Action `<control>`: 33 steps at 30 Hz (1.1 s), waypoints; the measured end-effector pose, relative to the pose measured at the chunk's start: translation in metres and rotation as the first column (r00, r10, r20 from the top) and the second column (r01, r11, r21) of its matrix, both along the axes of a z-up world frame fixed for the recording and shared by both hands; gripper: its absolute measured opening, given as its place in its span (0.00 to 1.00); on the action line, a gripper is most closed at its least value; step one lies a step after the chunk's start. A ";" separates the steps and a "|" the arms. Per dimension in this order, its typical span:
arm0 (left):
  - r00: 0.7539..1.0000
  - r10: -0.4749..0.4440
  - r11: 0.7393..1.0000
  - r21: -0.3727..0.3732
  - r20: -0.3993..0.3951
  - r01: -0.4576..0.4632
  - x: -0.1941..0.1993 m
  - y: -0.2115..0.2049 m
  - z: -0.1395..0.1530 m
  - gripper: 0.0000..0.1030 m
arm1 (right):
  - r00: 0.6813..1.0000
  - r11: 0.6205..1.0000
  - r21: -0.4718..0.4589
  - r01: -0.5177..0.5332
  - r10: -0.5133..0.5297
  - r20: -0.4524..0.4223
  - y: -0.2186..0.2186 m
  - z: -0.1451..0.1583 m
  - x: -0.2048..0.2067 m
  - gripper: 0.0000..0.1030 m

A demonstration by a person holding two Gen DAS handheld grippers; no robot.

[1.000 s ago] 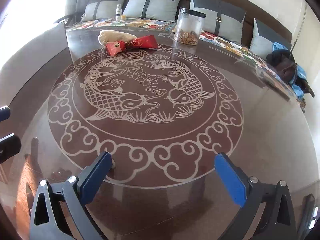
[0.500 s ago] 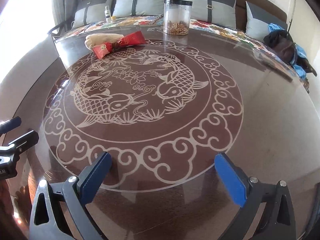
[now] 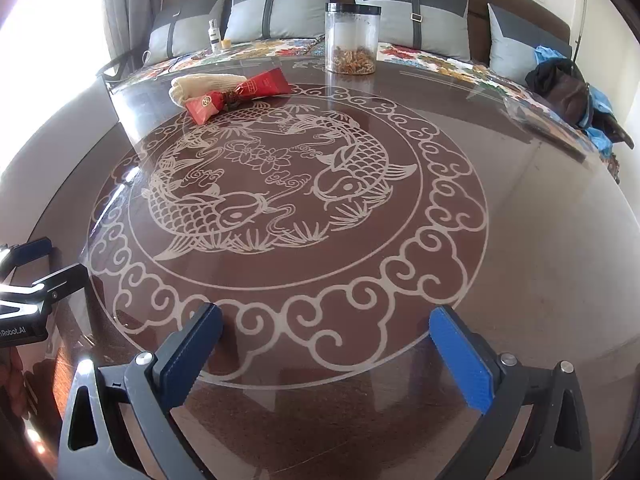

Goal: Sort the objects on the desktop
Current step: 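Lower the left tool onto the cream knitted pouch and close it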

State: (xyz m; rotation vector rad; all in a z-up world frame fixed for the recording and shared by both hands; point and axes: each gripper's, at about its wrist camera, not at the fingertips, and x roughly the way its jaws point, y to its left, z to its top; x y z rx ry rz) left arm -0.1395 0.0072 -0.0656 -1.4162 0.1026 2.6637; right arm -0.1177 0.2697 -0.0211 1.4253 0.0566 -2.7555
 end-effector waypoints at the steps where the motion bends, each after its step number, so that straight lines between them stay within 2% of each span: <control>1: 1.000 0.000 1.000 0.000 0.000 0.000 -0.004 -0.001 0.000 1.00 | 1.000 1.000 0.000 0.001 -0.001 -0.001 0.000 0.000 0.000 1.00; 8: 1.000 -0.017 1.000 0.004 0.000 0.017 -0.045 0.001 -0.001 1.00 | 1.000 1.000 0.000 0.001 -0.001 -0.001 0.000 0.000 0.000 1.00; 11: 0.997 -0.077 0.997 -0.002 0.027 0.077 -0.072 0.009 0.001 1.00 | 1.000 1.000 0.001 0.001 -0.001 -0.001 0.000 0.000 0.000 1.00; 12: 0.995 -0.092 0.996 -0.019 0.050 0.093 -0.083 0.011 0.002 1.00 | 1.000 1.000 0.001 0.001 -0.001 -0.001 0.000 0.000 0.000 1.00; 14: 0.999 -0.051 0.996 -0.068 0.000 0.051 -0.100 0.011 0.018 1.00 | 1.000 1.000 0.001 0.001 -0.001 -0.001 0.000 0.000 0.000 1.00; 16: 0.996 -0.015 1.000 -0.002 -0.087 0.015 -0.117 0.003 0.044 1.00 | 1.000 1.000 0.001 0.001 -0.001 -0.001 0.000 0.000 0.000 1.00; 18: 0.993 0.006 0.998 0.070 -0.115 0.002 -0.144 0.001 0.065 1.00 | 1.000 1.000 0.001 0.001 -0.001 -0.001 0.000 0.000 0.000 1.00; 19: 0.994 0.001 0.997 0.078 -0.113 0.008 -0.159 0.004 0.071 1.00 | 1.000 1.000 0.001 0.001 -0.001 -0.001 0.000 0.000 0.000 1.00; 20: 0.994 -0.018 0.997 0.068 -0.107 0.026 -0.174 0.011 0.074 1.00 | 1.000 1.000 0.001 0.001 -0.001 -0.001 0.000 0.000 -0.001 1.00; 23: 0.990 -0.106 0.994 -0.033 -0.089 0.104 -0.215 0.040 0.071 1.00 | 1.000 1.000 0.001 0.001 -0.001 -0.001 0.000 0.000 0.000 1.00; 27: 0.985 -0.173 0.974 -0.141 0.029 0.175 -0.249 0.070 0.039 1.00 | 1.000 1.000 0.001 0.000 0.000 -0.001 0.000 0.000 0.000 1.00; 28: 0.982 -0.179 0.970 -0.157 0.057 0.186 -0.253 0.074 0.030 1.00 | 1.000 1.000 0.001 0.000 0.000 -0.001 -0.001 0.000 0.000 1.00; 29: 0.981 -0.186 0.971 -0.143 0.052 0.191 -0.253 0.074 0.026 1.00 | 1.000 1.000 -0.001 0.000 0.000 -0.001 0.000 0.000 0.000 1.00; 30: 0.983 -0.182 0.976 -0.116 0.023 0.183 -0.251 0.072 0.028 0.98 | 1.000 1.000 0.000 0.000 0.000 -0.001 0.000 0.000 0.000 1.00; 31: 0.985 -0.172 0.981 -0.087 -0.004 0.171 -0.248 0.068 0.029 0.74 | 1.000 1.000 0.000 0.000 0.000 -0.001 0.000 0.000 0.000 1.00; 32: 0.988 -0.152 0.986 -0.070 -0.015 0.150 -0.247 0.064 0.029 0.60 | 1.000 1.000 0.000 0.000 0.000 -0.001 0.000 0.000 0.000 1.00; 33: 0.990 -0.139 0.990 -0.044 -0.020 0.138 -0.245 0.059 0.029 0.54 | 1.000 1.000 0.001 0.000 0.000 -0.001 -0.001 0.000 -0.001 1.00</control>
